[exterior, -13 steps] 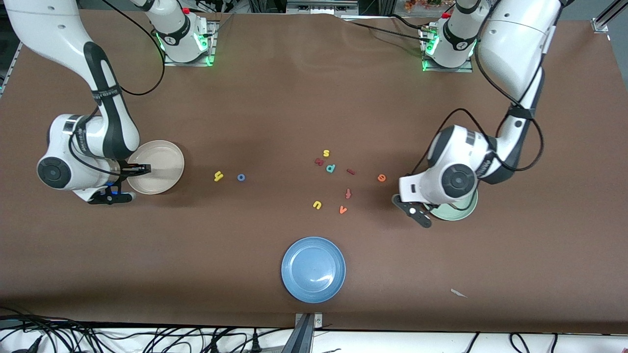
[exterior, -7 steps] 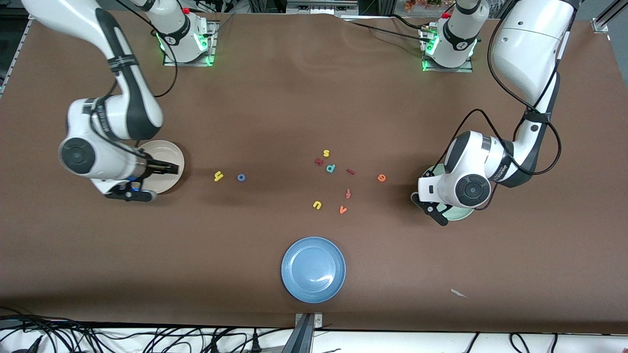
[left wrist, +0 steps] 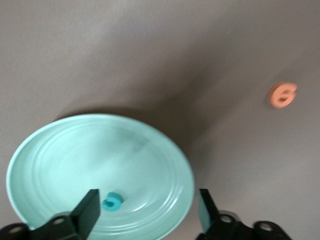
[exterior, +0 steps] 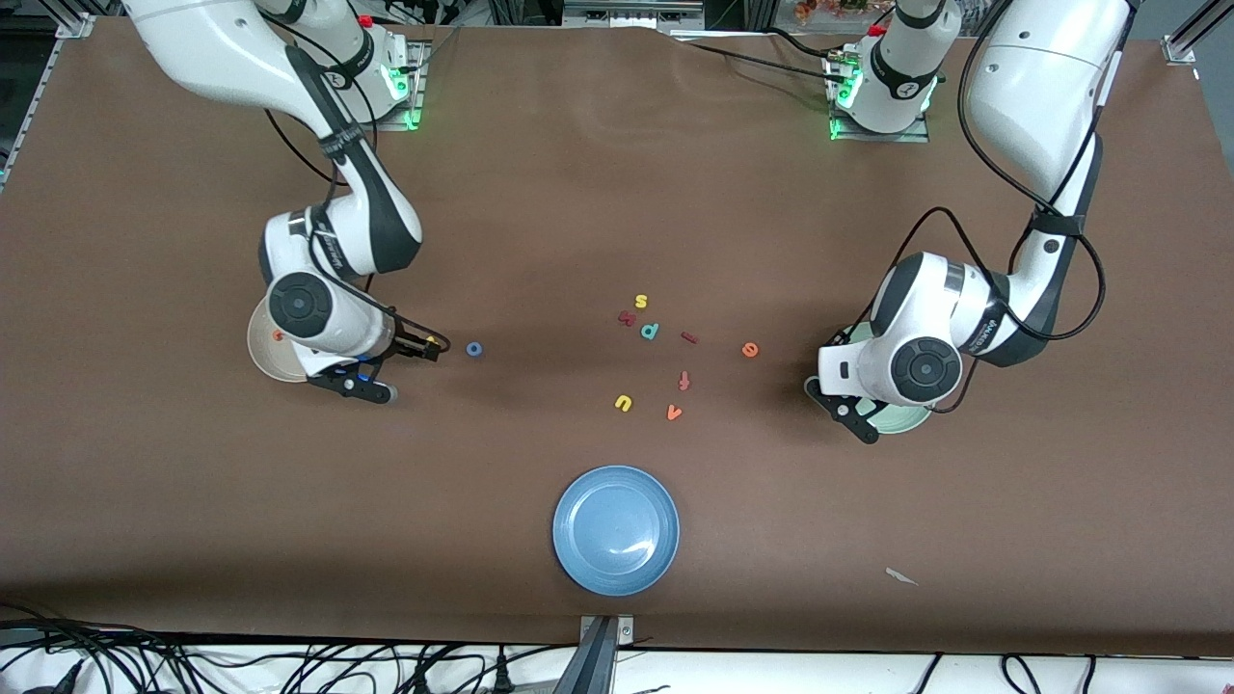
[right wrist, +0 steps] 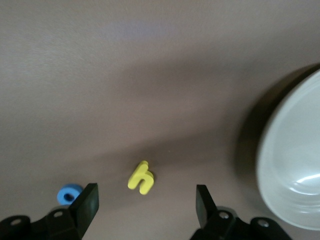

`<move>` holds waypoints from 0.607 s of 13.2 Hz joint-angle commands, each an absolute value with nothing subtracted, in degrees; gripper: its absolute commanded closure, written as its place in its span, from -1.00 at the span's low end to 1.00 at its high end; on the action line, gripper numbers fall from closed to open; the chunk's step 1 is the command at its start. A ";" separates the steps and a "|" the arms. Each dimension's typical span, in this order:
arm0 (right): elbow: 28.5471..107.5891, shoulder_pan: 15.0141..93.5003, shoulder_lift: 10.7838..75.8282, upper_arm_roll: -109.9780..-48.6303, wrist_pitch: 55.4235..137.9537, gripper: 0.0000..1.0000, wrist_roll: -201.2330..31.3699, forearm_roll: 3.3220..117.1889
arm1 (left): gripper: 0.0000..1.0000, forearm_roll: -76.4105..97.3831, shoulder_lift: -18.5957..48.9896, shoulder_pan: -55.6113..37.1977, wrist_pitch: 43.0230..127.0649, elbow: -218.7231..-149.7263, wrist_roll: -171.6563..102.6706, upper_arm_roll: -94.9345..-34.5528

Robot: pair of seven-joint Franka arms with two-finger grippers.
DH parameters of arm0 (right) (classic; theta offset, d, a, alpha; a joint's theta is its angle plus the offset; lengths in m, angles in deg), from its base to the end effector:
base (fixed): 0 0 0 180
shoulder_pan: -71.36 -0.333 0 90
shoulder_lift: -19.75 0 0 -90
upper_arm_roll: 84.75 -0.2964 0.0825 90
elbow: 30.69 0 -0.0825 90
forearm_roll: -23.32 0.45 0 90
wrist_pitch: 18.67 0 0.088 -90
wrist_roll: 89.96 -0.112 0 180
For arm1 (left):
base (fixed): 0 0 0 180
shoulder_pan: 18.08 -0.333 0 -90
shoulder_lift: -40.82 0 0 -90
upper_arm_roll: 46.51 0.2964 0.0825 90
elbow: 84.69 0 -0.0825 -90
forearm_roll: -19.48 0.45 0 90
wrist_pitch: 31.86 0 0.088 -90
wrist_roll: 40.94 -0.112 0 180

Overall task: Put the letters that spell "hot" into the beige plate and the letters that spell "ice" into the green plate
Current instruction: 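Reach the right gripper to the yellow h while the left gripper reaches the orange e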

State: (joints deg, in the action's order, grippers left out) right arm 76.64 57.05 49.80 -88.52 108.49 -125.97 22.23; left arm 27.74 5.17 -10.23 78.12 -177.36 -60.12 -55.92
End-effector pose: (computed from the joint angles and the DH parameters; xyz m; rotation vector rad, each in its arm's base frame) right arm 0.6201 0.2021 0.1478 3.0320 -0.4675 -0.2563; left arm 0.6675 -0.1891 0.1822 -2.8999 1.0441 0.4816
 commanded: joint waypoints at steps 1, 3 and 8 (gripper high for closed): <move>77.06 56.15 50.87 -88.44 110.61 -0.73 -130.30 22.62 | -1.00 26.51 5.58 -7.72 79.40 -177.50 -48.55 -58.10; 77.50 56.24 51.48 -88.53 111.67 -0.73 -130.92 22.79 | -1.00 24.67 5.14 -7.27 82.21 -178.64 -39.50 -60.03; 80.05 56.24 51.75 -88.53 114.39 -0.72 -135.23 22.79 | -0.93 24.58 4.25 -4.72 93.00 -185.03 -27.24 -60.39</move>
